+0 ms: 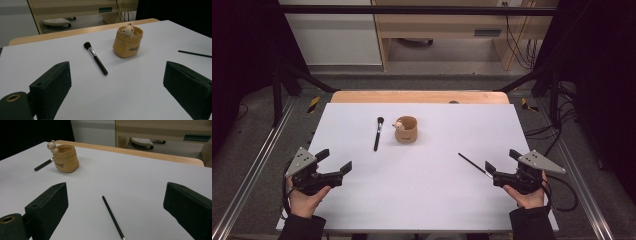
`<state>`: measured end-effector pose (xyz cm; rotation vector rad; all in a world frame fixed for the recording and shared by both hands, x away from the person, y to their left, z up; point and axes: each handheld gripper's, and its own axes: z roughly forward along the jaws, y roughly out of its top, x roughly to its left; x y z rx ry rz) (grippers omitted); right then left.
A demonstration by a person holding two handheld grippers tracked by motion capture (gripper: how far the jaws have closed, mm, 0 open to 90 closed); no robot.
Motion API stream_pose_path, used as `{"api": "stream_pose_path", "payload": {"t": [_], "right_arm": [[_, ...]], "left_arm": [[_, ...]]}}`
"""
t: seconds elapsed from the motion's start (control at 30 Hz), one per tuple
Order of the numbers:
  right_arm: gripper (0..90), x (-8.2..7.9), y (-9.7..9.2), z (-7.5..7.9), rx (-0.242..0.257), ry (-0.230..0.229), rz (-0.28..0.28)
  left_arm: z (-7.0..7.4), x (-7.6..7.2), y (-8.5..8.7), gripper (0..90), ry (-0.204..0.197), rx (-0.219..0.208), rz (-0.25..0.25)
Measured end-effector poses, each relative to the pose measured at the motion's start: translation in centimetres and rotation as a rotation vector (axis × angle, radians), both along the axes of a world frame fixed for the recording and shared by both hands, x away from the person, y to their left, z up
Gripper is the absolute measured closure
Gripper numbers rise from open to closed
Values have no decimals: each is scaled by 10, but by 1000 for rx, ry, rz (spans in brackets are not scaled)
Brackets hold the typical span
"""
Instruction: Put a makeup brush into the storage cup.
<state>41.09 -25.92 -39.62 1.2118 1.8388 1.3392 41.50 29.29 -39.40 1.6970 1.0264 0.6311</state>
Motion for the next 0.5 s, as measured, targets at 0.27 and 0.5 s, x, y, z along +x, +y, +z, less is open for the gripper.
{"api": "stream_pose_path", "payload": {"t": [0.27,0.5], "right_arm": [[81,8,7,2,-22,26,11],[105,23,14,-1,-59,77,16]], "left_arm": [[0,0,0,73,0,3,2],[-1,0,0,73,0,10,3]]}}
